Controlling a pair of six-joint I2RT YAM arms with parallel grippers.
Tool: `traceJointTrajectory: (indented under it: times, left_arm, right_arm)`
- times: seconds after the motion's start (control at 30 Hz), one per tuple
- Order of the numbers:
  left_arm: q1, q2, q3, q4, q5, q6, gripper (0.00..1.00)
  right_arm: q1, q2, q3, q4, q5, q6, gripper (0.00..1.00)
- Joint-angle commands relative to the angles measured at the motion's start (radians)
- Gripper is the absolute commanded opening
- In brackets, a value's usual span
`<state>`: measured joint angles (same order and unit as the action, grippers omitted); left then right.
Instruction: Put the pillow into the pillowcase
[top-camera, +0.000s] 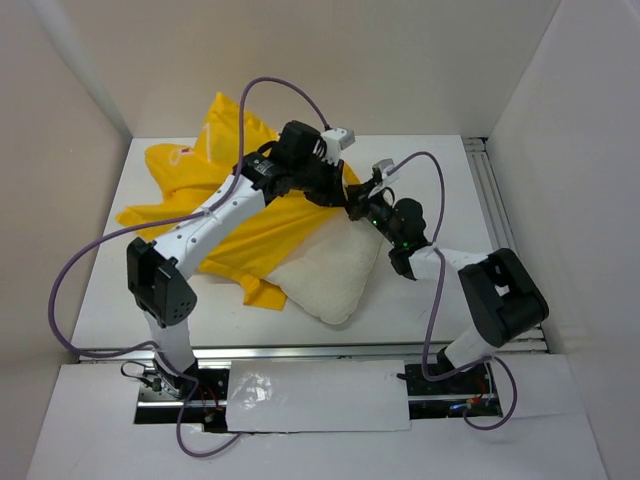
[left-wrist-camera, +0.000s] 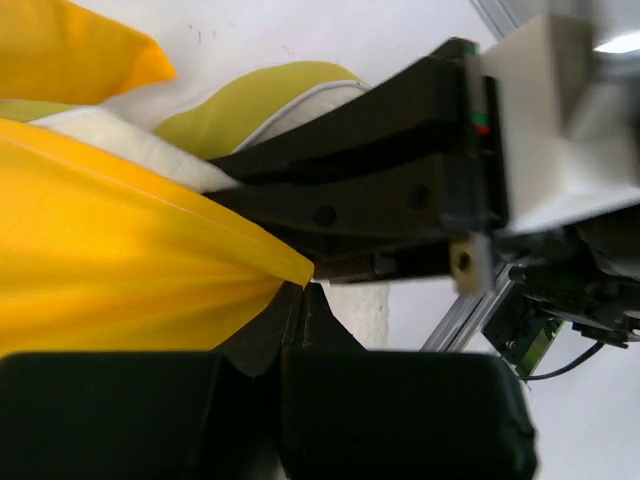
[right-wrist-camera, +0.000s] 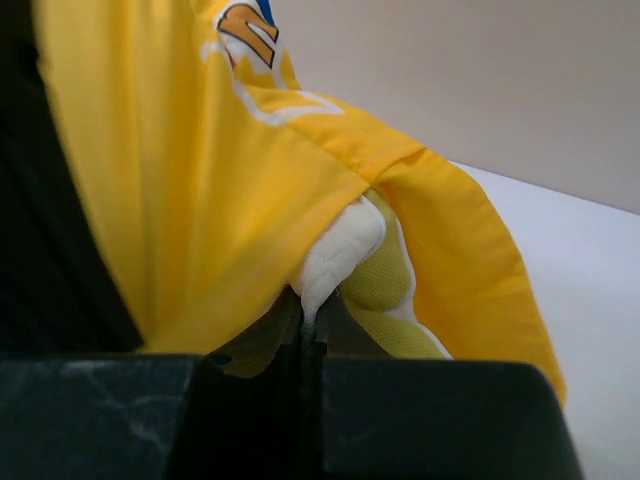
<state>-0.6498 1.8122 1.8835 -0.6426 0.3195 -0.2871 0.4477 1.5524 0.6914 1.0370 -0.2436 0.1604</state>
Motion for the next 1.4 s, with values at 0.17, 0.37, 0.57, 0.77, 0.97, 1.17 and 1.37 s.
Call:
traceJointTrajectory:
  times: [0.17, 0.37, 0.57, 0.77, 0.97, 1.17, 1.37]
  left_arm:
    - [-0.076, 0.122, -0.017, 0.141, 0.243, -0.017, 0.0]
    - [-0.015, 0.209, 0.072, 0.1, 0.201, -0.038, 0.0]
    - [0.079, 0.257, 0.106, 0.116, 0.234, -0.046, 0.0]
    - [0.079, 0.314, 0.121, 0.064, 0.184, -0.035, 0.13]
    - [0.088, 0.355, 0.143, 0.018, 0.141, -0.044, 0.53]
    - [0.116, 0.181, 0.059, -0.009, 0.034, -0.076, 1.0]
    - [0.116, -0.282, -0.394, 0.056, -0.236, -0.171, 1.0]
  right_arm:
    - [0.049, 0.07, -0.006, 0.35, -0.019, 0.151, 0.0]
    - [0.068, 0.083, -0.004, 0.265, -0.022, 0.131, 0.0]
    - [0.056, 0.089, 0.002, 0.172, 0.026, 0.099, 0.0]
    - [0.011, 0.164, 0.092, -0.04, 0.049, 0.117, 0.12]
    - [-0.041, 0.089, 0.092, -0.234, 0.069, 0.107, 0.58]
    - [-0.075, -0.047, 0.197, -0.684, 0.186, -0.011, 1.0]
    - [0.02, -0.25, 0.267, -1.06, 0.406, -0.056, 1.0]
